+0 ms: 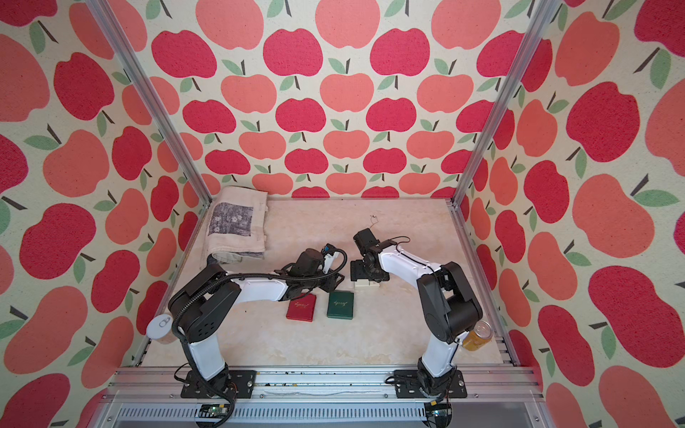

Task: Take the necklace out of the lift-off lid jewelry box
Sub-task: Move the jewelry box to the center of the board.

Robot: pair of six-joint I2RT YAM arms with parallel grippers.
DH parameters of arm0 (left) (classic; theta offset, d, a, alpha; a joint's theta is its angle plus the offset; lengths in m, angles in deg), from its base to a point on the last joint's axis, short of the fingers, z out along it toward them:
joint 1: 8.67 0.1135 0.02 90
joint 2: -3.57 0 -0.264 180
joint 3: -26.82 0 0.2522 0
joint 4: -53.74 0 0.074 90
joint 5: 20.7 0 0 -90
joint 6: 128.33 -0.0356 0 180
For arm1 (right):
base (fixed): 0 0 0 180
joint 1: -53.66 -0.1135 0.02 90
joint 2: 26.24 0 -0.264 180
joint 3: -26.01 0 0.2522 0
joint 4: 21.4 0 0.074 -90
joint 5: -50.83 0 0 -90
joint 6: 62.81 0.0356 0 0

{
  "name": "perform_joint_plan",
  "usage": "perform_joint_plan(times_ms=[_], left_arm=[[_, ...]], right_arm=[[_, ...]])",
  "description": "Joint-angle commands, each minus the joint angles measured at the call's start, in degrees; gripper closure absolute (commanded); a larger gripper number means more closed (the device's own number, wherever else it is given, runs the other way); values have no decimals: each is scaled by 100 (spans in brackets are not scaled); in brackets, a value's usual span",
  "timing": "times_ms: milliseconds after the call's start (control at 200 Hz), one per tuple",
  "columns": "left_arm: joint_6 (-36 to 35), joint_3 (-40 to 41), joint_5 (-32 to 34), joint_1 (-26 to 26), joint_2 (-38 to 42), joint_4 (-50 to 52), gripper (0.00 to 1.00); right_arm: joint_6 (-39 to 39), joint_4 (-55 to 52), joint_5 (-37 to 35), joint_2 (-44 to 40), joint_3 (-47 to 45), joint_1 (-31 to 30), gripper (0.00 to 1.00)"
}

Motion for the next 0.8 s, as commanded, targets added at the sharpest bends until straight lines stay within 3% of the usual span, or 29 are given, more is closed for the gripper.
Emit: perform_joint_plan(times_ms=[0, 380, 795], left_arm=[[-74, 115, 199, 33, 349, 52, 50], [-125, 532, 473, 26, 1087, 250, 43], [-38, 909, 699, 8, 1691, 353, 33]], right_arm=[[-138, -438, -406, 373, 30, 177, 17], [-763, -570, -419, 904, 867, 803, 17], [-985, -859, -309, 1946, 2223, 999, 16]])
